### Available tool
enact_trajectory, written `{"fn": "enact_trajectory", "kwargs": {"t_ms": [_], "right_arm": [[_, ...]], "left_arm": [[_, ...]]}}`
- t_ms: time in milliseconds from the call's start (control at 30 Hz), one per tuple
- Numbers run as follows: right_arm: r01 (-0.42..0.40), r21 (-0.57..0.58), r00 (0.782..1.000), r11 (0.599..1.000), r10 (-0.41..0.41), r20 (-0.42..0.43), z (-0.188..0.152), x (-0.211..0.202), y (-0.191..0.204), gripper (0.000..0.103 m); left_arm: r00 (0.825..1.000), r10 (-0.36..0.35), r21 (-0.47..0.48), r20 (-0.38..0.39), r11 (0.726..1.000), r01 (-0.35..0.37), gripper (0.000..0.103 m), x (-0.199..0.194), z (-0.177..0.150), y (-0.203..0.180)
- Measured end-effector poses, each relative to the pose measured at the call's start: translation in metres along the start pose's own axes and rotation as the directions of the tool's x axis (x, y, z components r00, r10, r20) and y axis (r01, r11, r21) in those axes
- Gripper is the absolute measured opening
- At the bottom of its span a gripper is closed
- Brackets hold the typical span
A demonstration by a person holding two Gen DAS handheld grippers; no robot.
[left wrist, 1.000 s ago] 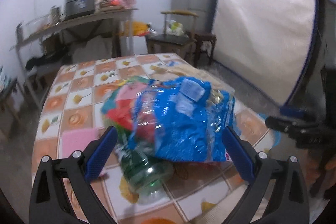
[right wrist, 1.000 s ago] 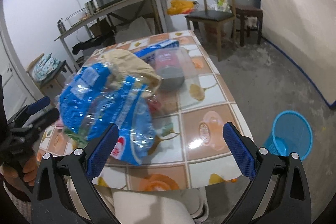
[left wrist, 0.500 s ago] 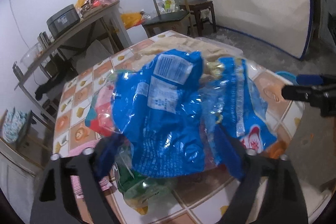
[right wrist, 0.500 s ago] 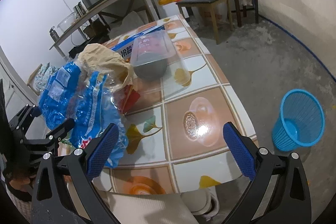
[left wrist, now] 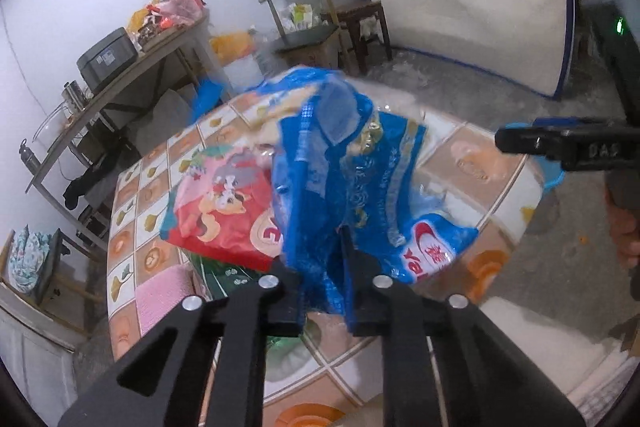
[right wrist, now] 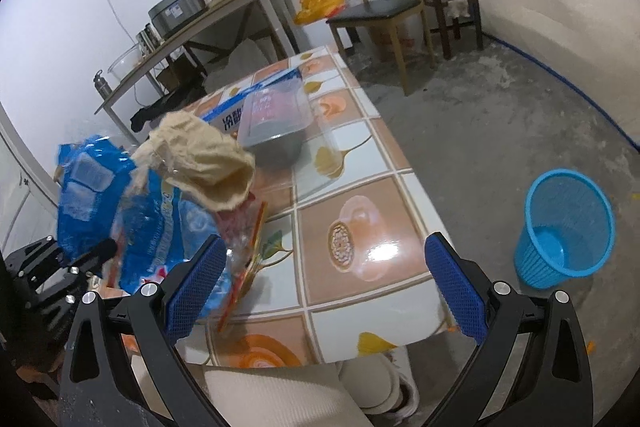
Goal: Collect trash
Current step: 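Reach the left tool to the blue plastic bag and close on it, then lift the blue bag with the left tool while the right tool grasps a clear snack wrapper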
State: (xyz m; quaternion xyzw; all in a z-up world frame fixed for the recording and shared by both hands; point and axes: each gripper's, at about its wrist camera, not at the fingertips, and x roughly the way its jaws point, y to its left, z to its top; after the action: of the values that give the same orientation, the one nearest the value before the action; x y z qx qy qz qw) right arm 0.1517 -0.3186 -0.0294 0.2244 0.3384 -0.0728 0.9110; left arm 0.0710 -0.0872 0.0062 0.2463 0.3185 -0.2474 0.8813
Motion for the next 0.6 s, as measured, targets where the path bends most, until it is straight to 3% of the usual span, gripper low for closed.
{"fn": "enact_trajectory", "kwargs": {"t_ms": [133, 267, 433, 600], "right_arm": [[0.000, 0.003, 0.999, 1.000, 0.000, 0.037, 0.002, -0.012, -0.002, 0.095], [-0.040, 0.021, 0.998, 0.999, 0.039, 0.047, 0.004, -0.015, -0.001, 0.095], [-0.143, 0.045, 0.990, 0.989, 0.142, 0.019, 0.012, -0.003, 0.004, 0.095], [-0.263, 0.045, 0.965, 0.964, 0.264, -0.009, 0.030, 0.013, 0.024, 0.095]], "left_arm": [[0.997, -0.055, -0.095, 0.044, 0.994, 0.059, 0.006, -0.018, 0.004, 0.016], [0.990, -0.108, -0.232, 0.088, 0.964, 0.126, 0.005, -0.036, 0.001, 0.040], [0.989, -0.084, -0.357, 0.125, 0.926, 0.124, 0.005, -0.048, -0.013, 0.066], [0.985, -0.052, -0.471, 0.165, 0.873, 0.126, 0.004, -0.059, -0.032, 0.095]]}}
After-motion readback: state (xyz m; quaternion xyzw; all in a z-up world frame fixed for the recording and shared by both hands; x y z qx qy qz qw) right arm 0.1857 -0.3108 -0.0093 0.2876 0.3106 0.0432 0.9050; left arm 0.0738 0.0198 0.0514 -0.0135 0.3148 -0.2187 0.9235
